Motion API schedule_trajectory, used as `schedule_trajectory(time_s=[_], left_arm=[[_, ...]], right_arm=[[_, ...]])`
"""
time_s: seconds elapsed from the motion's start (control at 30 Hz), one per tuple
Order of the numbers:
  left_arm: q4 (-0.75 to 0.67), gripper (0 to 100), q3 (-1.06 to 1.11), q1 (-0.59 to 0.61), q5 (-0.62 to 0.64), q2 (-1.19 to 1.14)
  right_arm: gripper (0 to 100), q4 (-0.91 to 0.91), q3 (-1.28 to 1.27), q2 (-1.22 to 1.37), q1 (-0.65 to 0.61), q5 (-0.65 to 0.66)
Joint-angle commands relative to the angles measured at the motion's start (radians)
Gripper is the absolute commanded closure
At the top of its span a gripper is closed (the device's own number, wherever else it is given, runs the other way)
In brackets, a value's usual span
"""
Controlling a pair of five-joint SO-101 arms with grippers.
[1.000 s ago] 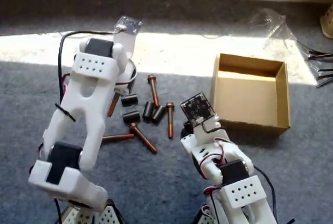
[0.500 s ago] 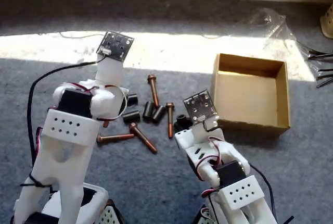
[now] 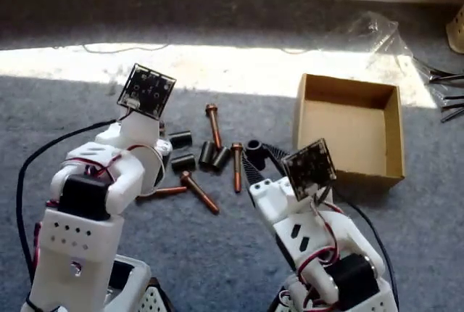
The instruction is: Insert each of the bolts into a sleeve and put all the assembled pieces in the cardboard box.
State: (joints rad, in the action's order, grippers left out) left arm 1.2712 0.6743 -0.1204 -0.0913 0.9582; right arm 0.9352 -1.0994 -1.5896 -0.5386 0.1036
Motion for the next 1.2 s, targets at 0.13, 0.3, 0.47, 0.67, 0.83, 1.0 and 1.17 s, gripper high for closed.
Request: schedule_trajectory(time_s=[0.13,0.3,0.47,0.67,0.83,1.0,1.17], left_arm=[[-0.046,100,0.031,-0.015,-0.009,0.182],[-0.104,100,0.11,-0.016,-0.009,0.297],[-0.144,100,0.159,-0.016,-0.009,0.39],[-0.198,100,0.216,-0.016,-0.008,0.479],[-0.253,100,0.272,-0.016,-0.003,0.533],[-0.333,100,0.318,-0.012,0.103,0.575],[-0.428,100,0.363,-0.015,0.112,0.595]], right_arm=[[99.4,-0.088,-0.17,-0.236,-0.013,-0.009],[99.4,-0.15,-0.291,-0.243,-0.087,-0.012],[99.4,-0.348,-0.438,-0.246,-0.183,-0.006],[99.4,-0.568,-0.598,-0.246,-0.213,-0.003],[99.4,-0.656,-0.628,-0.246,-0.185,-0.008],[99.4,-0.659,-0.628,-0.246,-0.159,-0.012],[99.4,-0.661,-0.636,-0.246,-0.157,-0.012]])
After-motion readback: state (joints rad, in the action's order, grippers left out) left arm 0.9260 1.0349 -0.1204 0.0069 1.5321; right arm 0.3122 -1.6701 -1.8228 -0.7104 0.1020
